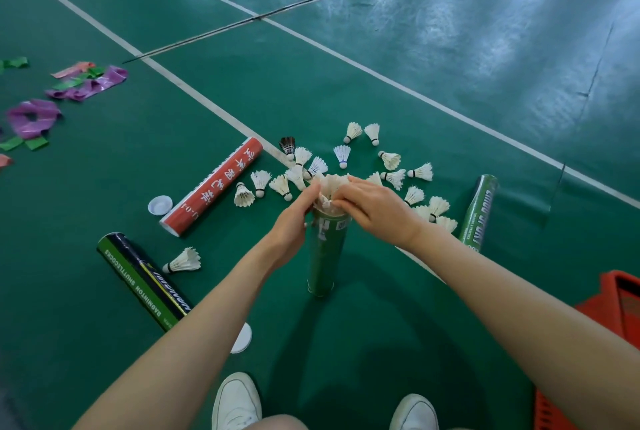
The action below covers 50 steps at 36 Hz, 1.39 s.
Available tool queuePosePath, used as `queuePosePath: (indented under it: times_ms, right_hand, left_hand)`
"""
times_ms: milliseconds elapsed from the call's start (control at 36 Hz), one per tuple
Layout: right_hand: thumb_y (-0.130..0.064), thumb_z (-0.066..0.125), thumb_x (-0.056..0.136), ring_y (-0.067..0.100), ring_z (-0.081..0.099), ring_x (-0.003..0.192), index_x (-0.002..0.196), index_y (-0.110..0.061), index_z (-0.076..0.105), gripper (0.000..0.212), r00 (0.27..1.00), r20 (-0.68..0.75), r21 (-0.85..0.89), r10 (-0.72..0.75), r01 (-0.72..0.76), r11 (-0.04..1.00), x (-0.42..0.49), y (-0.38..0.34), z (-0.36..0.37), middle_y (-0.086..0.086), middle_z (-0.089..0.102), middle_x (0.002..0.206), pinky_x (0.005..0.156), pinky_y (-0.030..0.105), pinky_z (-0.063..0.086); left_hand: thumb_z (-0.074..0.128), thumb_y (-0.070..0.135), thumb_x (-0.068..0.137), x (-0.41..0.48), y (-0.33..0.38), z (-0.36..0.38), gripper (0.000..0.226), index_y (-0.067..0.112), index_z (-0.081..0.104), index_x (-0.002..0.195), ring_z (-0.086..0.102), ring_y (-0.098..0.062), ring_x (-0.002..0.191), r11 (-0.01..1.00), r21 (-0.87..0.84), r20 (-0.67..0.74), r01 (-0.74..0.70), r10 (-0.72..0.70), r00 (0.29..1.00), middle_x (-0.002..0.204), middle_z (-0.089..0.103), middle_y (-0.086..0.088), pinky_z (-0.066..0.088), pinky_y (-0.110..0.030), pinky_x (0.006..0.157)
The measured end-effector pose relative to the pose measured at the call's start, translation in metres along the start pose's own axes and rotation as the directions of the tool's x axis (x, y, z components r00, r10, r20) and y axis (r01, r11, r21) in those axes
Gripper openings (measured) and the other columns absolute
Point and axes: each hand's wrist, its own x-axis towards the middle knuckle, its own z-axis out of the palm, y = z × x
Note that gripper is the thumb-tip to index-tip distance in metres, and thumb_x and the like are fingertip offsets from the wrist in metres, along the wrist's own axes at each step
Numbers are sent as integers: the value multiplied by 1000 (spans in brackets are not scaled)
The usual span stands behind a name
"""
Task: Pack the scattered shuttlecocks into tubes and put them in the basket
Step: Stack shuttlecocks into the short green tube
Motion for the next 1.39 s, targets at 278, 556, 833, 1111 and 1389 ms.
queuePosePath:
  times_ms: [278,556,833,1111,1389]
  right_hand:
    - [-26,41,99,13,48,79,93,2,59,34,955,-289,-35,-60,52,998,5,-6,-11,9,62,84,73,21,40]
    - [-20,45,100,12,52,66,88,-14,54,16,763,-339,449,550,-382,808,-10,10,-15,6,58,78,66,29,49]
    - [-16,39,102,16,61,89,88,-9,54,21,293,-17,937,956,-329,117,-49,79,24,8,61,102,76,31,57]
    - [-19,39,100,22,54,83,98,-6,52,19,3,72,728,997,-684,-50,-102,176,89,13,56,103,85,45,55]
    - [-21,38,101,27,56,92,104,-10,45,14,8,178,435,984,-898,-72,-135,195,188,12,56,109,81,41,51]
  left_hand:
    - [83,16,69,2,-15,-8,86,29,36,140,52,-12,118,964,230,13,-137,137,990,132,53,3,46,-5,69]
    - [83,1,64,15,-42,-1,91,41,32,129,56,1,106,962,248,-63,-115,135,989,120,57,14,47,-17,91]
    - [84,30,66,60,-63,7,67,20,43,117,56,-8,105,858,511,-60,-59,104,993,114,59,7,47,-27,90]
    - [75,54,62,103,-75,4,74,24,35,117,52,-28,83,244,966,-94,84,30,995,99,42,-4,45,-35,74]
    - [68,57,67,99,-159,-22,70,20,32,113,54,-25,84,-10,981,-191,195,-244,951,100,47,-5,49,-36,73]
